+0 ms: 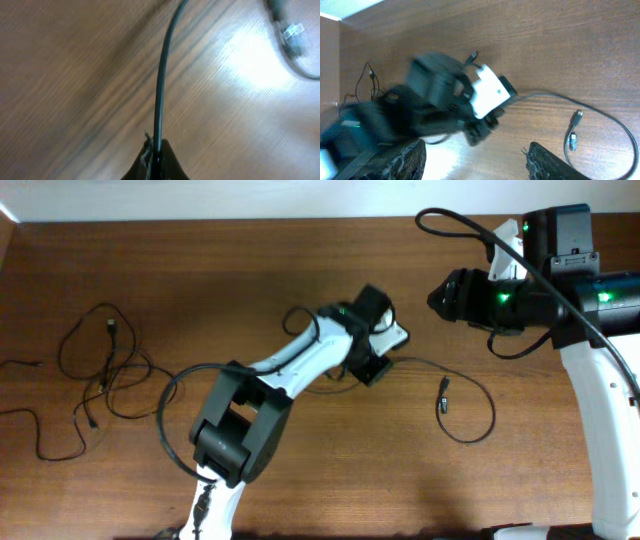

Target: Untangle cables

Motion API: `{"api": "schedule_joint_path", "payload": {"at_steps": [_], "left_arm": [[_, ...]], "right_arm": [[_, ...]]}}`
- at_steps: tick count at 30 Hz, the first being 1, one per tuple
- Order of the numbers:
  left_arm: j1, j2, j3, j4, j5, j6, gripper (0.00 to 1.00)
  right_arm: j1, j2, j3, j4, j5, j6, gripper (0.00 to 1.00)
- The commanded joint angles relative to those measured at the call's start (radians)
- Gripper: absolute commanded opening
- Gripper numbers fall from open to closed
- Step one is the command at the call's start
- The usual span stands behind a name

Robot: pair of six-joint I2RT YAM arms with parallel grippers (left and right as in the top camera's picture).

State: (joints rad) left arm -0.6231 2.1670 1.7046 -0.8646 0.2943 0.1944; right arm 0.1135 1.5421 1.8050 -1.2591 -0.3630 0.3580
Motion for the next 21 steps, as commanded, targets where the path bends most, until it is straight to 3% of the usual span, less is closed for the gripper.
{"api": "schedule_joint_path", "payload": {"at_steps": [1,4,8,21], "left_arm": [[0.022,-0.19,0.261,-0.105,0.004,-0.026,0.0],[0.023,-0.316,0.385,-0.117,-0.039,-0.025,0.0],[0.03,-0.452,0.397,-0.119,-0.211,-0.026,0.0],[0.268,-0.607,0.397,-0.18,-0.213,-0.094,0.0]], "right_arm": [[-0.003,0.003,0.013,0.002,0.009,-0.014,0.65],[-0.003,0.003,0.013,0.002,0.009,-0.014,0.65],[-0.003,0.003,0.013,0.0,0.009,-0.034,0.65],[-0.003,0.003,0.011,-0.004,0.01,-0.038,0.66]]}}
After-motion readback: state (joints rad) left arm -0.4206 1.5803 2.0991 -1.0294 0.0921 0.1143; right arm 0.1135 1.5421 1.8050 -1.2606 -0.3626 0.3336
